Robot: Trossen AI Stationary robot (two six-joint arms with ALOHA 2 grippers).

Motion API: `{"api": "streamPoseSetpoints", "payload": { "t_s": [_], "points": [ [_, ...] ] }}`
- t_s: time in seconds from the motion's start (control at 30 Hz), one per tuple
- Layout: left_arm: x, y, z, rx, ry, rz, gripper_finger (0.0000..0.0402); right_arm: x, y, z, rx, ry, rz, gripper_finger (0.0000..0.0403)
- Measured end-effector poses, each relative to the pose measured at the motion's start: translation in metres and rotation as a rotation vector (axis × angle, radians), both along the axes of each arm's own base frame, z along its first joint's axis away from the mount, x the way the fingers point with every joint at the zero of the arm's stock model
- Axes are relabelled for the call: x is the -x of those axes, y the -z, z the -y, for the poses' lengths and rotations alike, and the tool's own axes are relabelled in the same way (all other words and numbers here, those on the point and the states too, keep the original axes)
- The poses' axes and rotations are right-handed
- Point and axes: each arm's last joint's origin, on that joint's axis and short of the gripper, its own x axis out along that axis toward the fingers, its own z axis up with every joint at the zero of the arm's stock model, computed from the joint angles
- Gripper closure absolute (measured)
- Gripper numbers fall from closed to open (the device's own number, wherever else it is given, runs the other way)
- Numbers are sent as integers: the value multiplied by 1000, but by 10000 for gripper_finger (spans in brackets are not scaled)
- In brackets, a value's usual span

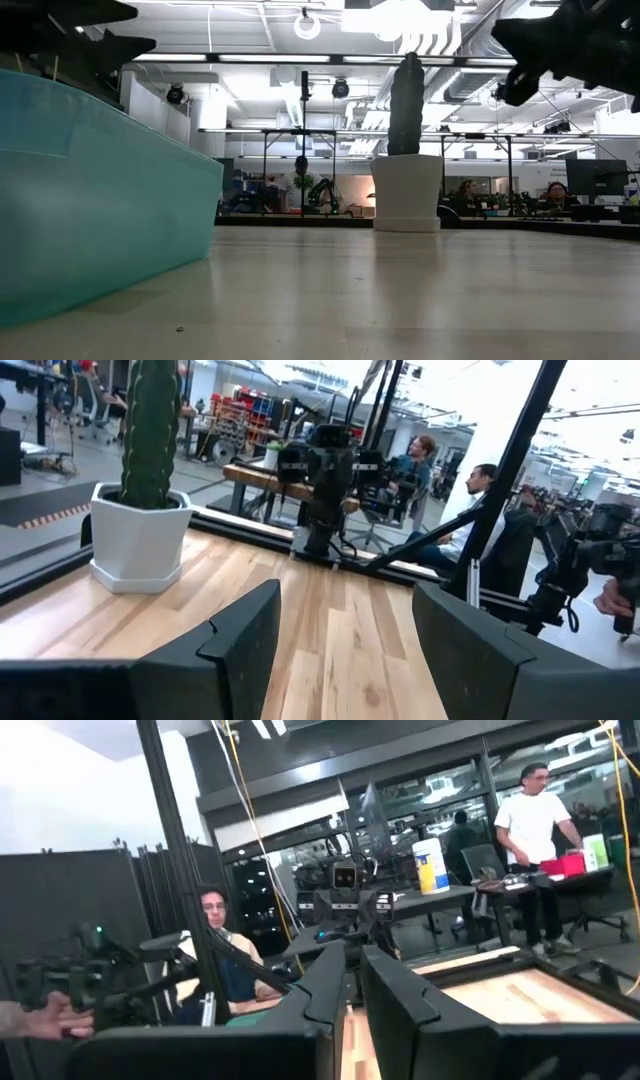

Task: Pick and place pill bottles into a basket
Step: Return to Home Position

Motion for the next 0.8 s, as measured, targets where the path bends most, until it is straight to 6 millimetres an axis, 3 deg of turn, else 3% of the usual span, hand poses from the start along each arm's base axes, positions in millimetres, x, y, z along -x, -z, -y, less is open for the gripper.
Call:
{"api": "streamPoseSetpoints", "payload": {
  "t_s": [0.33, 0.47, 0.8],
  "points": [
    [0, 6, -1, 19, -22, -60, 140, 19, 8, -2, -33, 112, -43, 372],
    [0, 8, -1, 87, -19, -73, 140, 18, 11, -1, -52, 150, -77, 372],
    [0, 8, -1, 23, -21, -77, 140, 18, 13, 4, -88, 309, -92, 373]
  ]
}}
